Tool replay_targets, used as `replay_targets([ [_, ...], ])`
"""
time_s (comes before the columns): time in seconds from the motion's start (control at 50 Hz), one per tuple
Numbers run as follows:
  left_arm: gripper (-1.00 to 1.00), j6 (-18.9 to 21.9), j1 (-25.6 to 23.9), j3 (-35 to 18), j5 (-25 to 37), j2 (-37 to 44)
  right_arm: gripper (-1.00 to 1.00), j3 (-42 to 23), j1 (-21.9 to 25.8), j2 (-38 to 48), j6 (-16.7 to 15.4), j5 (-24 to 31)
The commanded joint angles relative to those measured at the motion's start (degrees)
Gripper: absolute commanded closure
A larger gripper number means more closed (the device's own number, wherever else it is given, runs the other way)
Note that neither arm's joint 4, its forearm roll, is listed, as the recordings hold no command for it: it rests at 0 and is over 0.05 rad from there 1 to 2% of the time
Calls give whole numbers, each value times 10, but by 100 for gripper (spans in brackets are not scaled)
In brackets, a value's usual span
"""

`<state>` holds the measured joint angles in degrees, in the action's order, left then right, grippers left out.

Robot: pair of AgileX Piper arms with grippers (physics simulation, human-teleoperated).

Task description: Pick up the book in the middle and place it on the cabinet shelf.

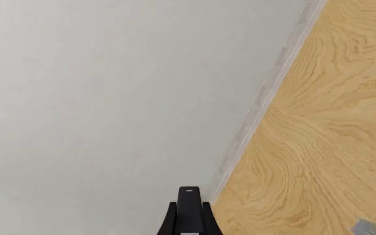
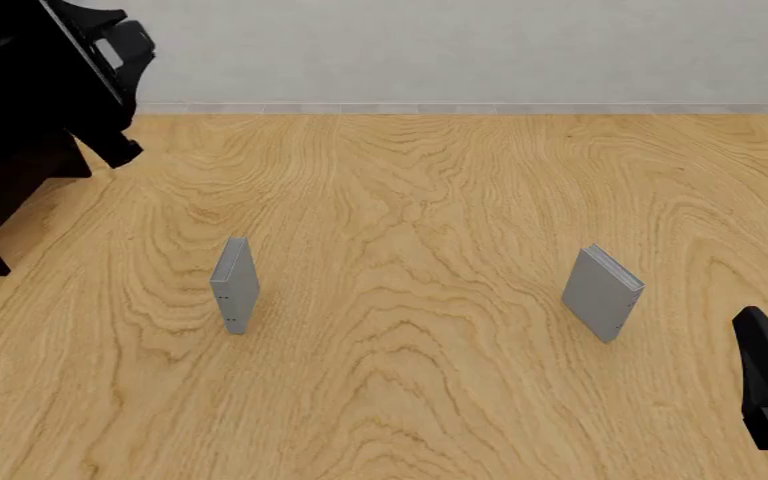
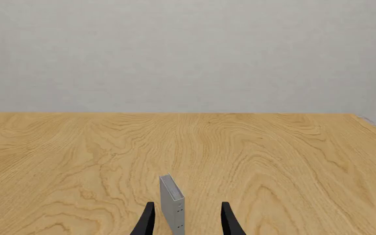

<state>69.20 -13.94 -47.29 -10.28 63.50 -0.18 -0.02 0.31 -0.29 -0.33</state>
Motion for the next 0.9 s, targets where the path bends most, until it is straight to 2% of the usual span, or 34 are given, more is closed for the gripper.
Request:
replay_targets([
  [0.02, 100, 42, 29, -1, -11, -23, -100, 0, 0, 0, 0, 0],
  [0.16, 100, 47, 47, -9, -19, -26, -100, 0, 0, 0, 0, 0],
  [0.24, 100, 74, 69, 2, -37, -17, -100, 0, 0, 0, 0, 0],
  [0.3, 100, 68, 78, -6, -36, -15, -100, 0, 0, 0, 0, 0],
  [0.4, 100, 90, 108, -1, -64, 2, -100, 0, 0, 0, 0, 0],
  [0.54, 100, 97, 138, -22, -60, 10, -100, 0, 0, 0, 0, 0],
  [0.58, 100, 111, 154, -25, -69, 19, -100, 0, 0, 0, 0, 0],
  [0.64, 100, 106, 156, -35, -59, 16, -100, 0, 0, 0, 0, 0],
  [0.66, 100, 121, 169, -32, -67, 25, -100, 0, 0, 0, 0, 0],
  [0.72, 100, 114, 172, -44, -61, 24, -100, 0, 0, 0, 0, 0],
  [0.9, 100, 141, 206, -51, -86, 55, -100, 0, 0, 0, 0, 0],
])
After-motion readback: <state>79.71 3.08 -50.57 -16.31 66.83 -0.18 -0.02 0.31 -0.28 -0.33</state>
